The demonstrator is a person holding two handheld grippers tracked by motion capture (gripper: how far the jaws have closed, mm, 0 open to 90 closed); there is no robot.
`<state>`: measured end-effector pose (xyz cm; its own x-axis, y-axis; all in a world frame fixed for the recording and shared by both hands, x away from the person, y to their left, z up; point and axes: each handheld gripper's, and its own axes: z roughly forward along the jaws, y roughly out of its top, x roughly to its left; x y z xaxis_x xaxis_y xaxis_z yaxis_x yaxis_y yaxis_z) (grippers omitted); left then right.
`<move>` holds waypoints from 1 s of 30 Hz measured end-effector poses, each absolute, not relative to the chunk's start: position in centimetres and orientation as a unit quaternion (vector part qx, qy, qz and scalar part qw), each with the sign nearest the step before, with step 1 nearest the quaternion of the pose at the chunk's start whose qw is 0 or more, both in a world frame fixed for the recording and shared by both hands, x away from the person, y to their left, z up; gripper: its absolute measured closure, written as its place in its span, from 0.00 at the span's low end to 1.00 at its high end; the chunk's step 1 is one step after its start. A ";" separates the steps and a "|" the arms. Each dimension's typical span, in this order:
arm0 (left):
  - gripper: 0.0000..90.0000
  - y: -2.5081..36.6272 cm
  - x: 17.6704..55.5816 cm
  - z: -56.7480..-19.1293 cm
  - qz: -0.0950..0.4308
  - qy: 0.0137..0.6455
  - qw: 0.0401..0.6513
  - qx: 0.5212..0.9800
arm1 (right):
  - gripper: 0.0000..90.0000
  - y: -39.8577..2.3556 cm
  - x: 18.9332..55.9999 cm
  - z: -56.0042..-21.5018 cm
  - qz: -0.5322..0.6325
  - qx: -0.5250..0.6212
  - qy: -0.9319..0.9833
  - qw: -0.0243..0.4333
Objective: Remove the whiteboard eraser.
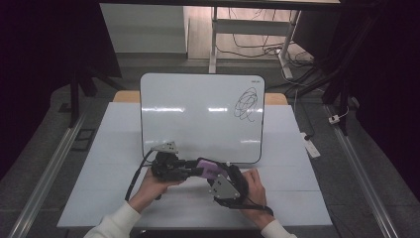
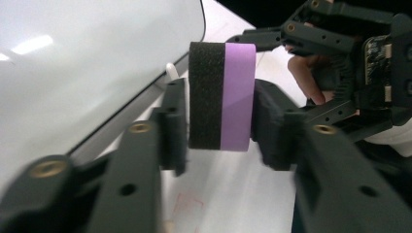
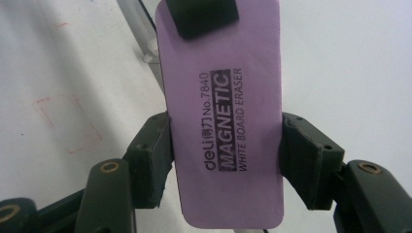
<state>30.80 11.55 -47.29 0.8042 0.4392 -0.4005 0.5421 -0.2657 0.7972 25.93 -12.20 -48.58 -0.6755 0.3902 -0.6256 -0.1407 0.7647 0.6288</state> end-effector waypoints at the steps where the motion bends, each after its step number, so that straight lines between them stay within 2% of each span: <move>1: 0.59 11.7 30.8 -47.2 -0.044 0.309 0.523 0.793 | 0.43 -12.3 26.0 -48.5 0.338 0.076 0.852 0.393; 5: 0.47 12.3 30.6 -46.8 -0.017 0.314 0.531 0.787 | 0.44 -13.0 26.6 -48.3 0.350 0.099 0.851 0.380; 11: 0.37 13.8 29.6 -46.3 0.028 0.320 0.524 0.789 | 0.44 -14.0 27.2 -48.0 0.363 0.130 0.844 0.373; 19: 0.33 16.9 27.7 -46.5 0.087 0.347 0.489 0.795 | 0.44 -15.5 28.0 -47.1 0.372 0.176 0.827 0.383; 30: 0.32 22.2 24.6 -48.8 0.105 0.398 0.449 0.793 | 0.44 -17.6 30.2 -45.4 0.381 0.243 0.803 0.388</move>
<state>24.61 22.20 -48.83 0.6619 0.7249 -0.1908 0.5364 -0.2802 0.7961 30.24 -17.63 -45.35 -0.5808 0.6854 -0.4393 0.0939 0.5924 0.8001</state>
